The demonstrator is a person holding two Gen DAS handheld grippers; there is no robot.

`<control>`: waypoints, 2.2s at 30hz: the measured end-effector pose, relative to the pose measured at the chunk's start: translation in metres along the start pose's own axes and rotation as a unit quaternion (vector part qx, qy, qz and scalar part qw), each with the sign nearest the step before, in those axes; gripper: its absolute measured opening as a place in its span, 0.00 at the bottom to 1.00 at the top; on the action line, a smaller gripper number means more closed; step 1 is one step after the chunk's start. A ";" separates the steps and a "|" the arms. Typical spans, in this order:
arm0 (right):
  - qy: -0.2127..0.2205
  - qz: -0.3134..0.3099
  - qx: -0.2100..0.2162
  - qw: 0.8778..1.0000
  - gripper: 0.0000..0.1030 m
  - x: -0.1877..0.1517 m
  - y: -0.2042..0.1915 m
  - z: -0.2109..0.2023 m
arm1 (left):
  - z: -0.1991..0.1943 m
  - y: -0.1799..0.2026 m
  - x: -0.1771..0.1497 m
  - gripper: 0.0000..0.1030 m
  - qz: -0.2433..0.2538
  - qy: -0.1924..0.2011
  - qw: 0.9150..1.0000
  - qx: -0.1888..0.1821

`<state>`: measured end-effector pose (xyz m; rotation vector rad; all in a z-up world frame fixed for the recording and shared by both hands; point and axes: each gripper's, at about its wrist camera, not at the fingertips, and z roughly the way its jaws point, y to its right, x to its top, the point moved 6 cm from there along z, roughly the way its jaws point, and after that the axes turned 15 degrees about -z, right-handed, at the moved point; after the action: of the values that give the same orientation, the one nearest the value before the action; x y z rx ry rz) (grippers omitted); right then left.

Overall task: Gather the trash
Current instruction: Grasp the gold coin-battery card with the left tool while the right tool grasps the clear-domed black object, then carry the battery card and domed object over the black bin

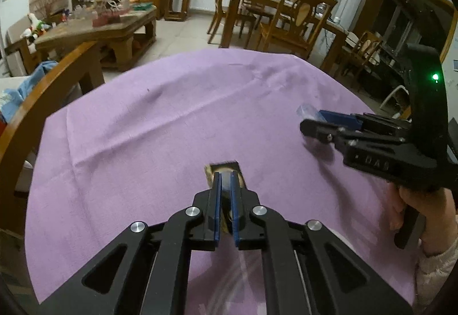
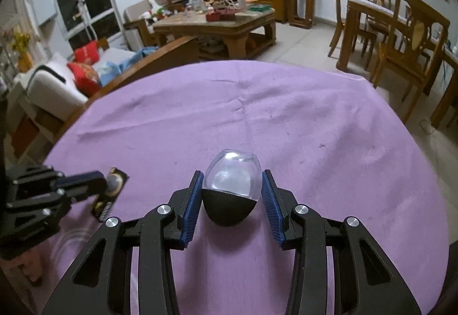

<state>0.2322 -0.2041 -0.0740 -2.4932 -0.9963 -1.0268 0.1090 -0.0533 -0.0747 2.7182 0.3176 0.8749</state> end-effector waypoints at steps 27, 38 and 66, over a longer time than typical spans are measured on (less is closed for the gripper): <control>0.099 0.045 0.051 0.993 0.40 -0.040 0.017 -0.108 | 0.009 0.016 0.005 0.05 0.073 0.002 0.993 0.091; 0.091 0.040 0.054 0.994 0.40 -0.043 0.003 -0.106 | 0.029 0.010 0.017 0.41 0.087 0.015 0.994 0.068; 0.233 0.145 -0.093 0.957 0.40 -0.101 0.138 -0.282 | -0.046 0.222 -0.011 0.25 0.152 0.039 0.965 -0.210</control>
<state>0.1288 -0.4880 0.0585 -2.2697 -0.3960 -1.5602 0.1008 -0.2563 0.0258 2.3697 -0.2546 0.9965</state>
